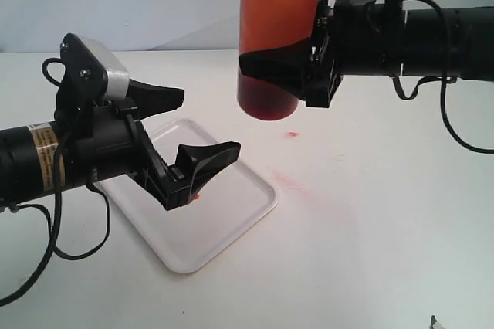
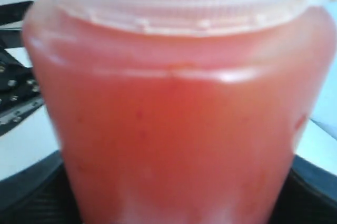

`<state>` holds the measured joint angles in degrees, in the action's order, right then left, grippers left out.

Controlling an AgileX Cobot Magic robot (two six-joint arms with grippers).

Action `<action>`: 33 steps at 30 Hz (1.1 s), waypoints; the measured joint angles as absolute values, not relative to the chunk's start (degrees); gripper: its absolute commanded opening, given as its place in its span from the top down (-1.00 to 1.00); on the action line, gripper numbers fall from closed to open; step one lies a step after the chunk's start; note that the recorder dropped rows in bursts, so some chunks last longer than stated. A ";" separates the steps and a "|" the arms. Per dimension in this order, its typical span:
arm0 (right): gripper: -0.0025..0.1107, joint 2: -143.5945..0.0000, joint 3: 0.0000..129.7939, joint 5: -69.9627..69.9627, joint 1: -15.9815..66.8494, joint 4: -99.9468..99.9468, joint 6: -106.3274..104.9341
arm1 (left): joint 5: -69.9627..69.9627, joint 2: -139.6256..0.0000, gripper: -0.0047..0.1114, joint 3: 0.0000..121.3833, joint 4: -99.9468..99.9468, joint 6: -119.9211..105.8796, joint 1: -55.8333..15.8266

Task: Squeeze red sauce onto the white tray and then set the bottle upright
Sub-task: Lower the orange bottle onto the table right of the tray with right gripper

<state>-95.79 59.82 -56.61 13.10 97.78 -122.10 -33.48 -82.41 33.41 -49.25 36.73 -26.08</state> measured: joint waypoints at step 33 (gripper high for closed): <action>0.96 -119.46 68.98 -41.38 5.54 93.61 -122.10 | -31.75 -82.41 -0.87 33.41 -48.87 34.31 -26.08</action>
